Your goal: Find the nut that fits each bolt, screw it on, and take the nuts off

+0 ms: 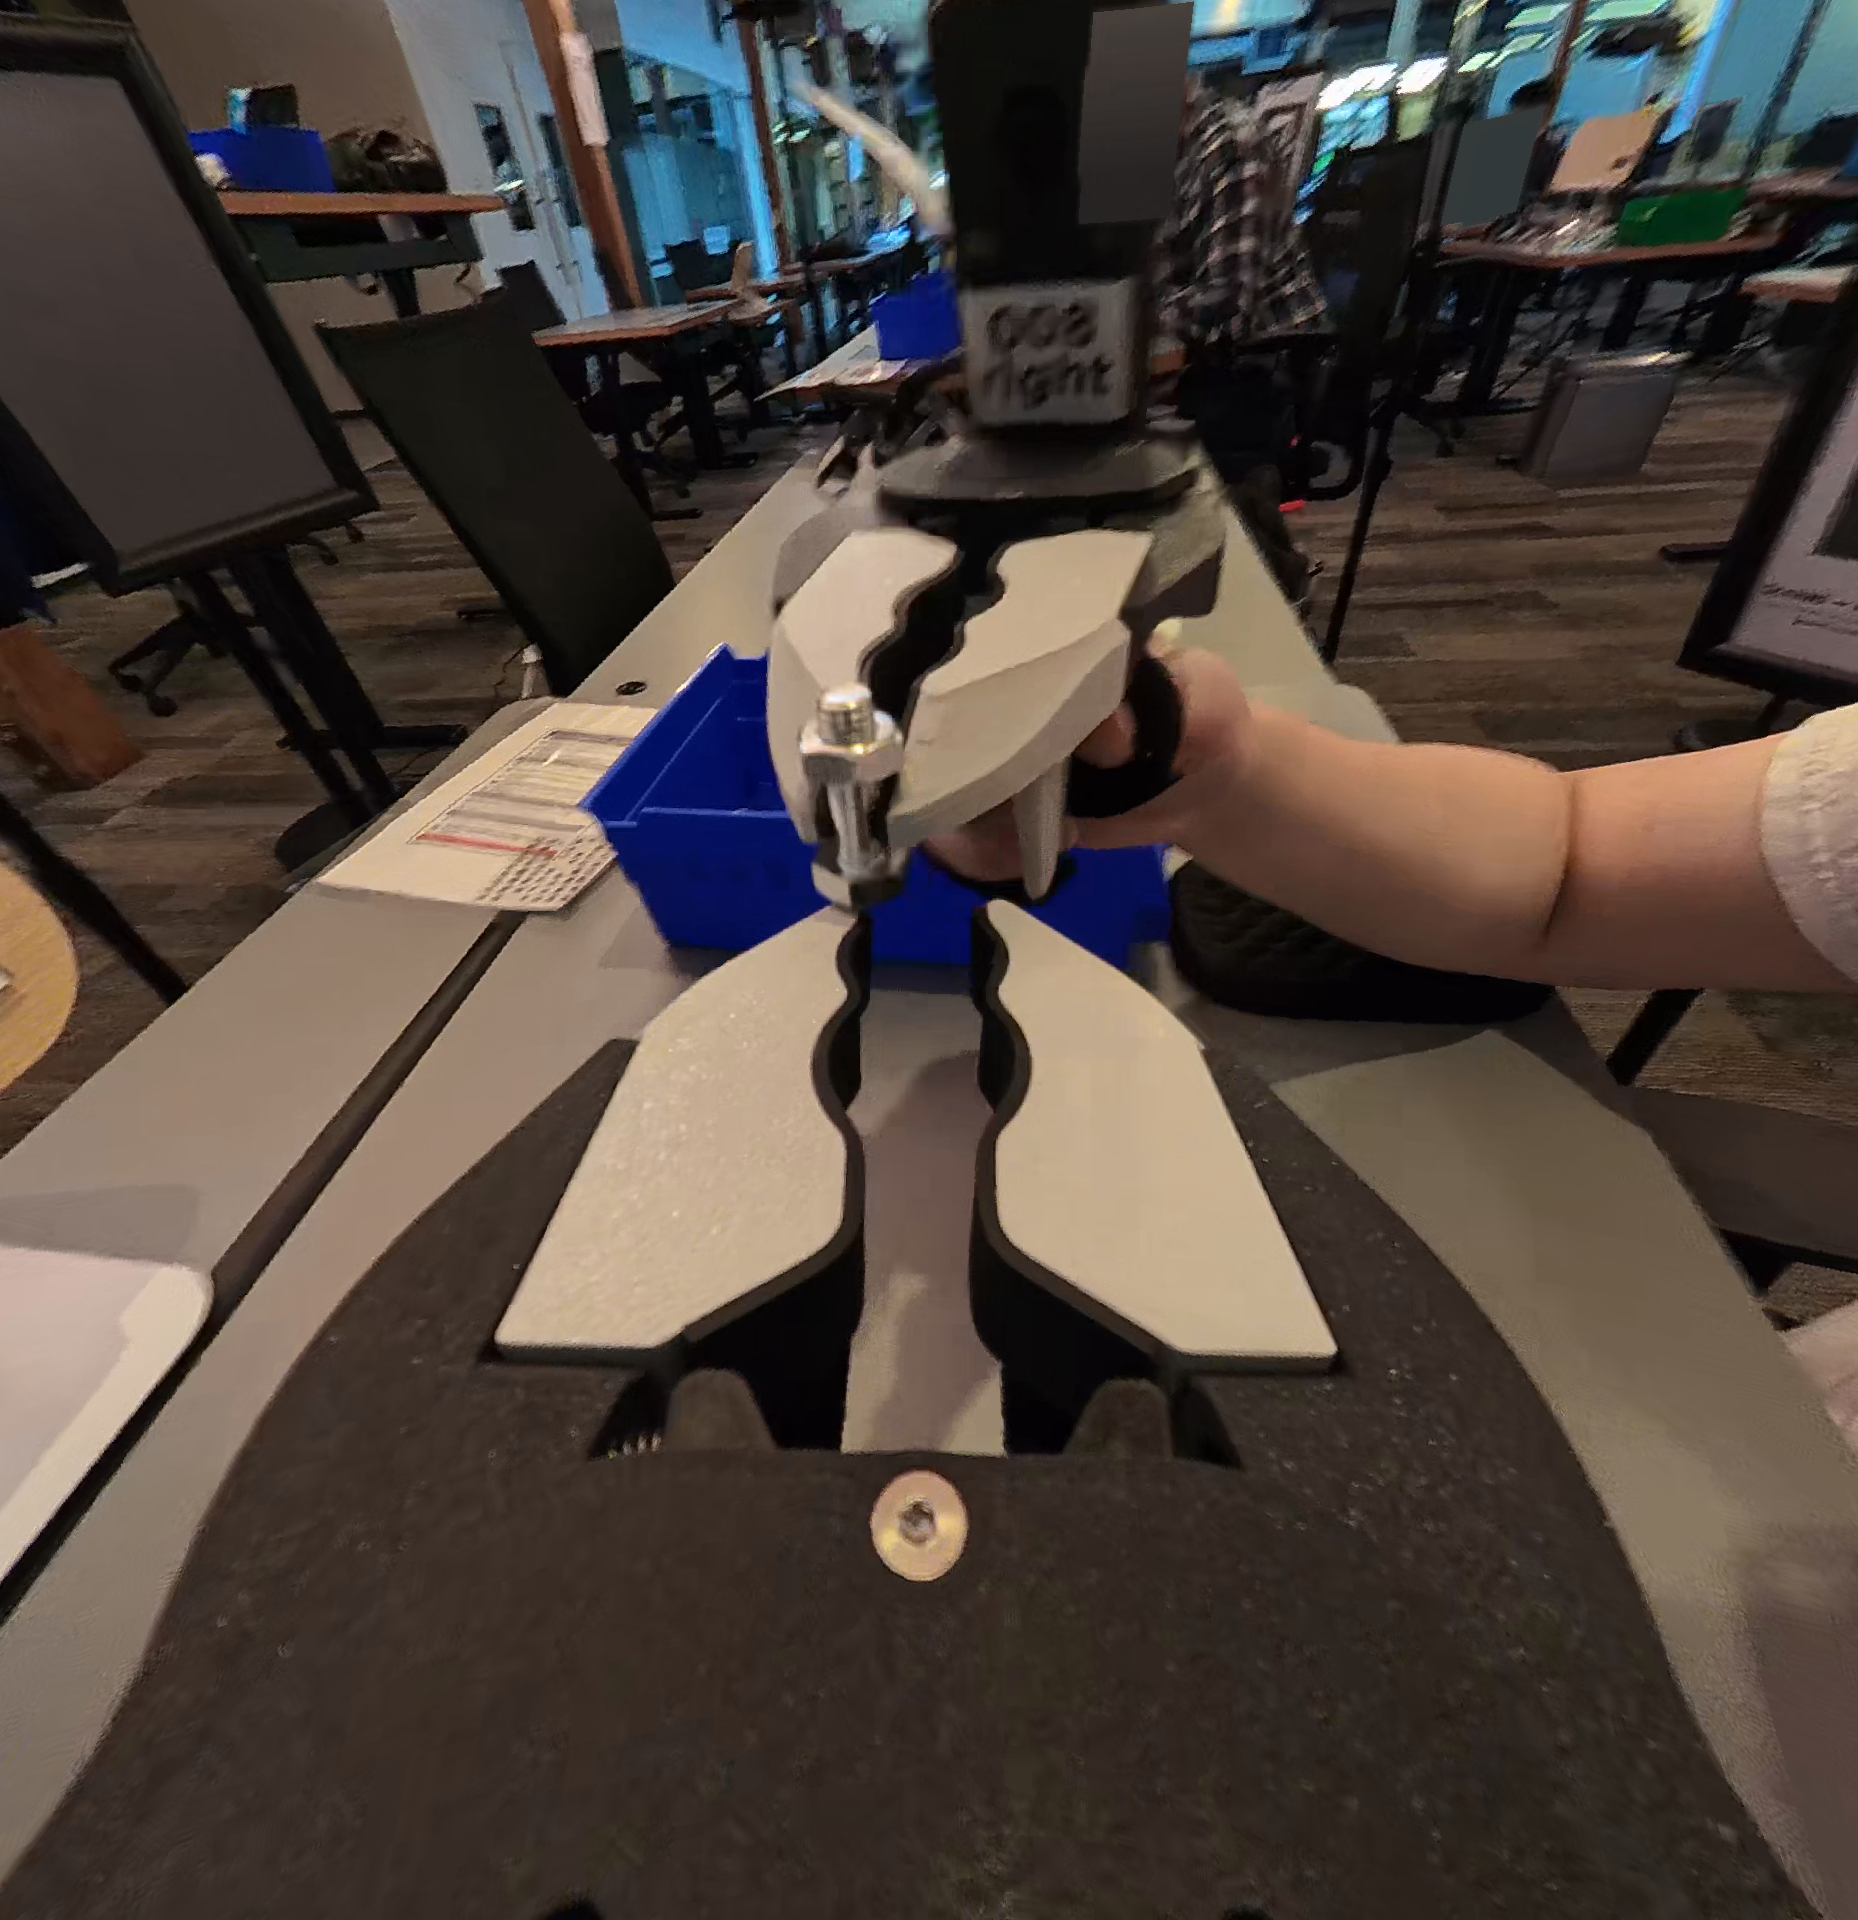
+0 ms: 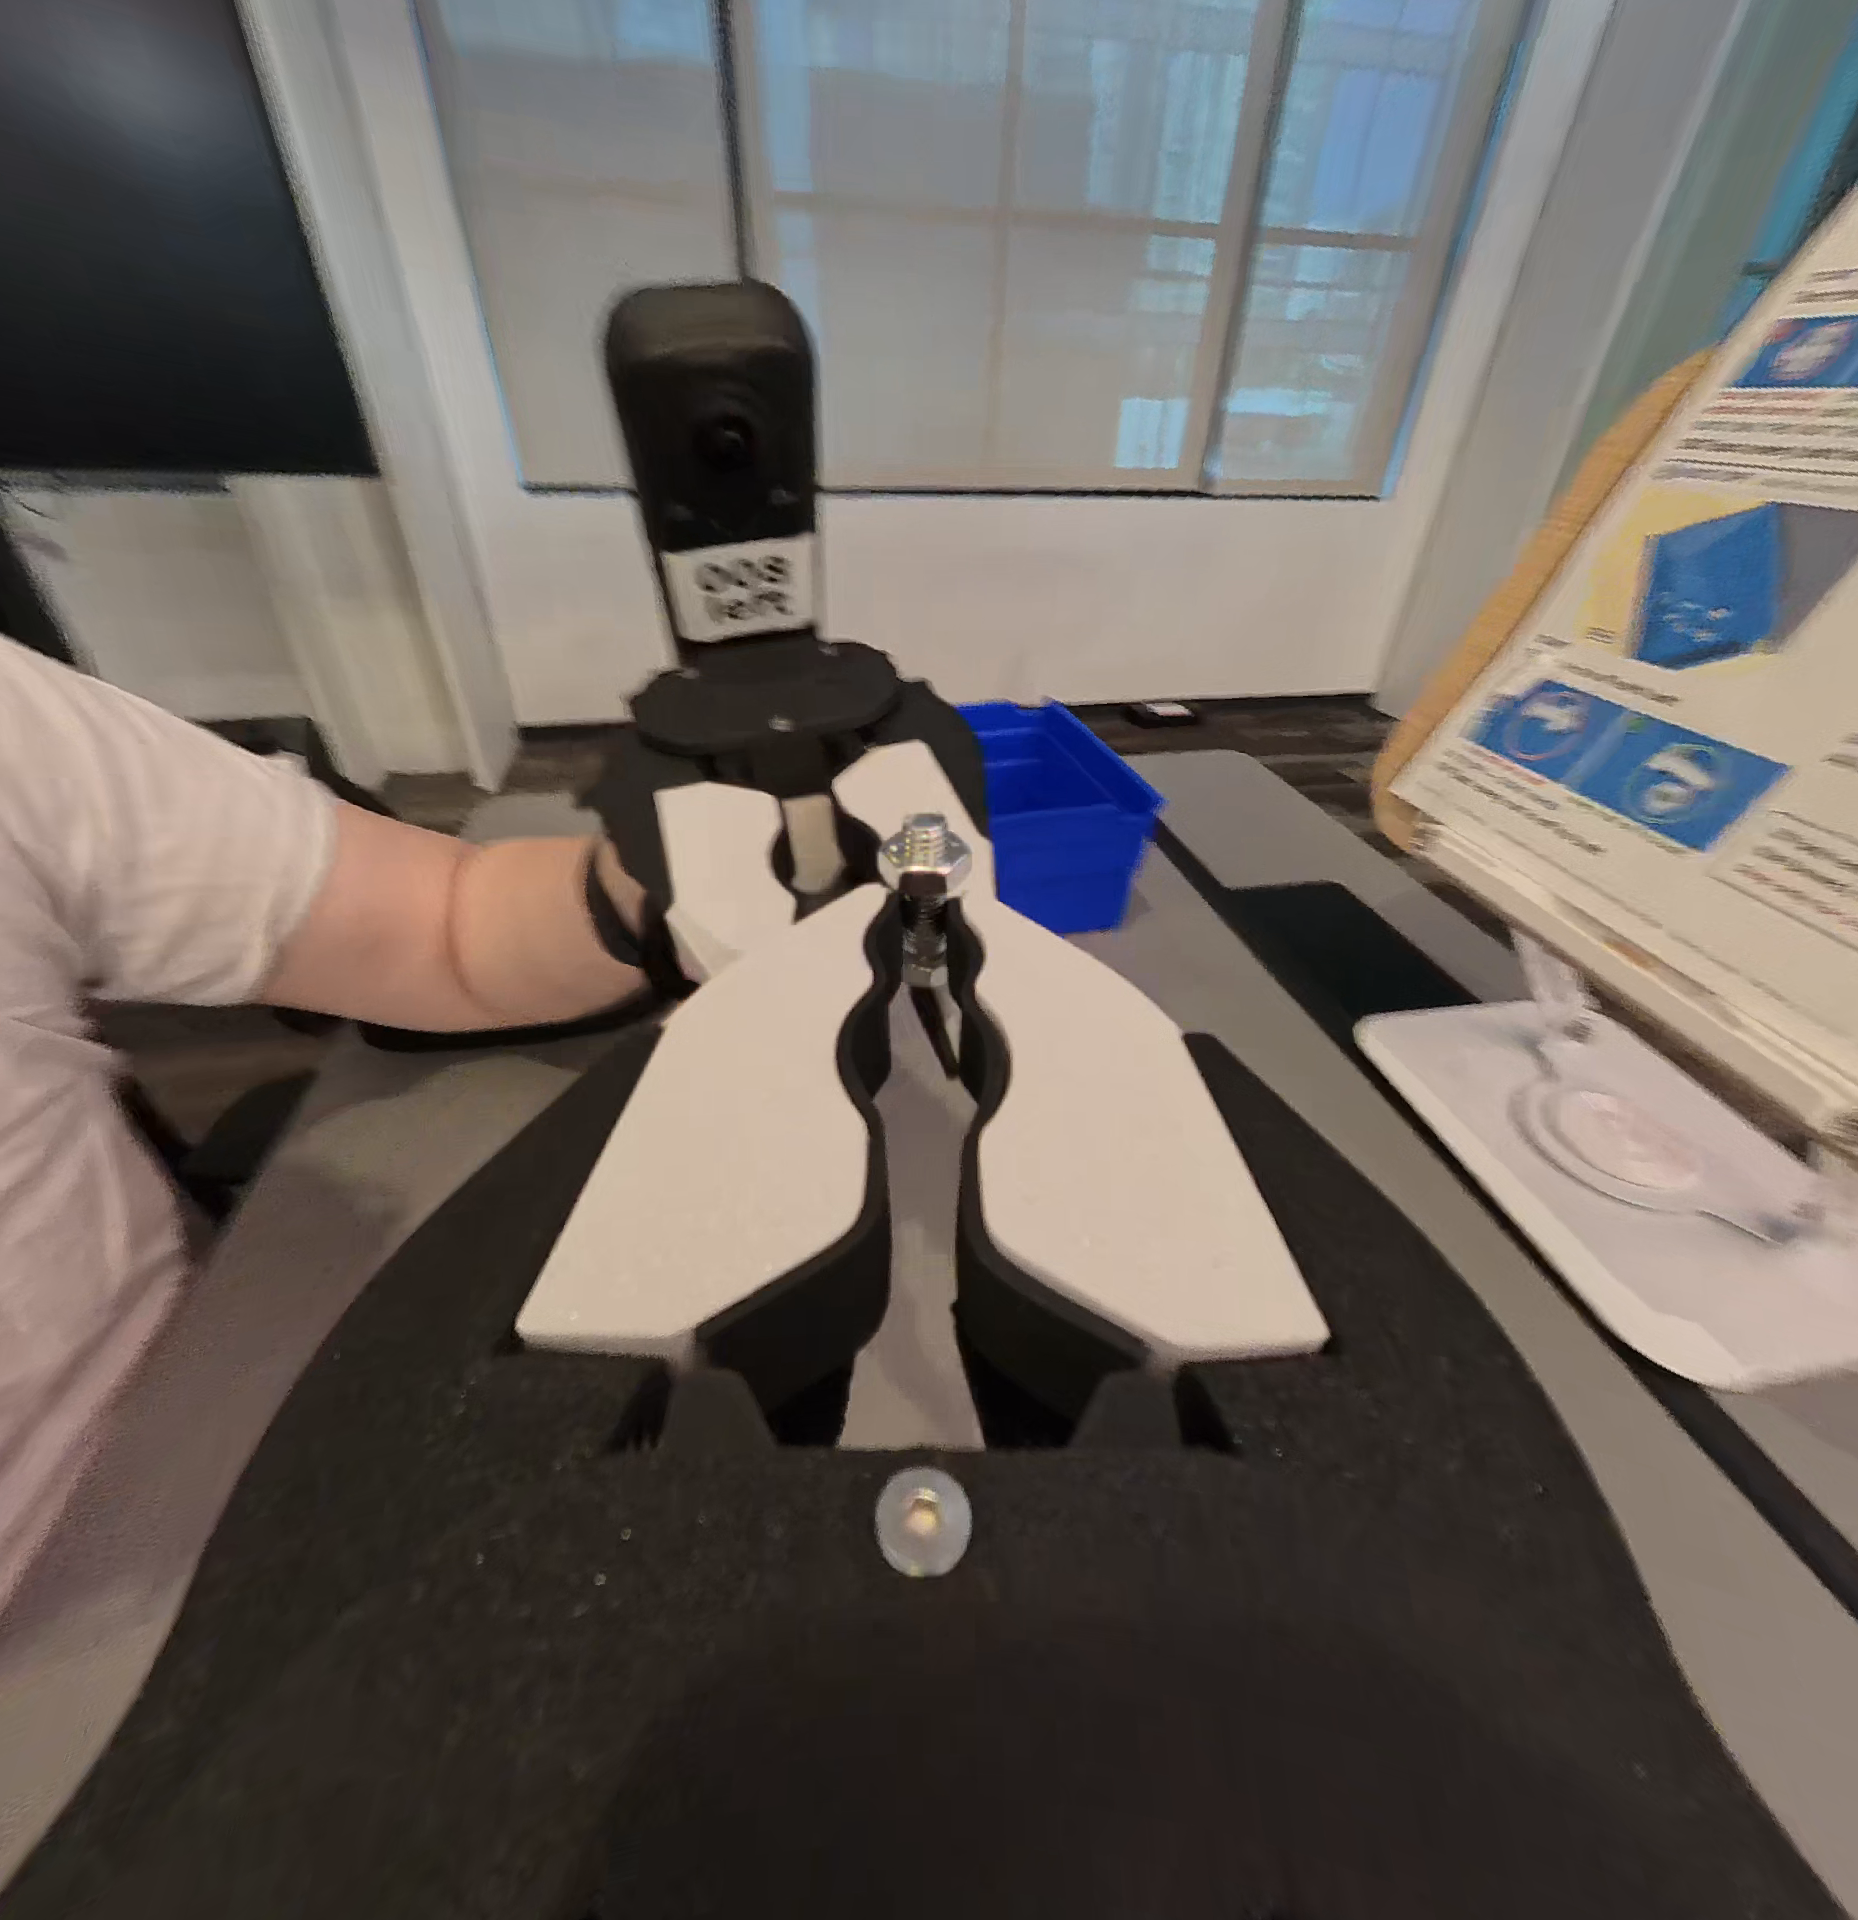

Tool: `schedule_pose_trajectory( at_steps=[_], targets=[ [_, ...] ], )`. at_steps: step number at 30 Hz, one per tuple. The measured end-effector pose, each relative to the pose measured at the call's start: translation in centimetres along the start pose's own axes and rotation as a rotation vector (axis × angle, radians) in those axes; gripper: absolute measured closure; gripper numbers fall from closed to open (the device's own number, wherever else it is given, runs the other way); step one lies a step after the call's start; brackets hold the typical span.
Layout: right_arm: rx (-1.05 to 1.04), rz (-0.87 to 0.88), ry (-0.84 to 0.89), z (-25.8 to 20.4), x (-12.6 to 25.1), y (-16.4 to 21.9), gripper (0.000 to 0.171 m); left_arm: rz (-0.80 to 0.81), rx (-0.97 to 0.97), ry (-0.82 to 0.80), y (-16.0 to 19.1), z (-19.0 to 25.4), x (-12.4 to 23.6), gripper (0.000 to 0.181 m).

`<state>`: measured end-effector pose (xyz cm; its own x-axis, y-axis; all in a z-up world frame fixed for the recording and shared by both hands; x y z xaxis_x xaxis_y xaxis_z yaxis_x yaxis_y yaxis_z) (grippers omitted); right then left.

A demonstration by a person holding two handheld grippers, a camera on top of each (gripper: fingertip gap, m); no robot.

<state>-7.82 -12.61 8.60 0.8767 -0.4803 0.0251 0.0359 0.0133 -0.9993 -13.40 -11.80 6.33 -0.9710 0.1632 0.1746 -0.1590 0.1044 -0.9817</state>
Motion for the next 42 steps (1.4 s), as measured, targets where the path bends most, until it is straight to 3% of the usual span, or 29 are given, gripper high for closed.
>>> schedule_pose_trajectory(
  at_steps=[2, 6, 9, 31, 33, 36, 39, 42],
  targets=[
    [0.063, -0.061, 0.182, 1.6, 0.5, 0.2, 0.164, -0.062, -0.008, -0.09, 0.8, -1.2, 0.1, 0.166],
    [0.265, -0.27, 0.705, 6.1, 3.6, 0.9, 0.164, -0.101, 0.036, -0.155, 1.7, -2.5, 0.1, 0.169],
    [0.317, -0.364, 0.866, 7.5, 5.0, 1.4, 0.164, -0.106, 0.079, -0.132, 1.9, -2.5, 0.0, 0.17],
    [0.277, -0.494, 0.942, 9.4, 6.9, 2.4, 0.164, -0.152, 0.075, -0.092, 2.4, -1.7, -0.5, 0.172],
    [0.222, -0.588, 0.963, 10.2, 9.6, 2.0, 0.164, -0.152, 0.075, -0.089, 2.2, -1.6, -0.4, 0.172],
    [-0.065, -0.678, 0.918, 10.9, 15.7, 2.9, 0.164, -0.151, 0.069, -0.085, 1.9, -1.4, -0.2, 0.172],
    [-0.389, -0.885, 0.867, 10.6, 21.6, 7.2, 0.164, -0.159, 0.059, -0.081, 1.8, -1.3, -0.2, 0.172],
    [-0.605, -1.112, 0.764, 9.8, 24.8, 12.1, 0.163, -0.171, 0.066, -0.075, 2.1, -1.4, -0.3, 0.172]
  ],
)
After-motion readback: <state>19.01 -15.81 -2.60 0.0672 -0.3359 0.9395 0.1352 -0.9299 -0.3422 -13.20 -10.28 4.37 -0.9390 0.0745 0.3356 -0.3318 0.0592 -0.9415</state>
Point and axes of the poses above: each gripper's, where its closed fingertips meet, x back along the fingers, y out of its underside, z = x × y across the jaws, the point moved 4 cm from there along x, back along the fingers, and after that the axes turned 3 degrees about y, right-handed, at the moved point
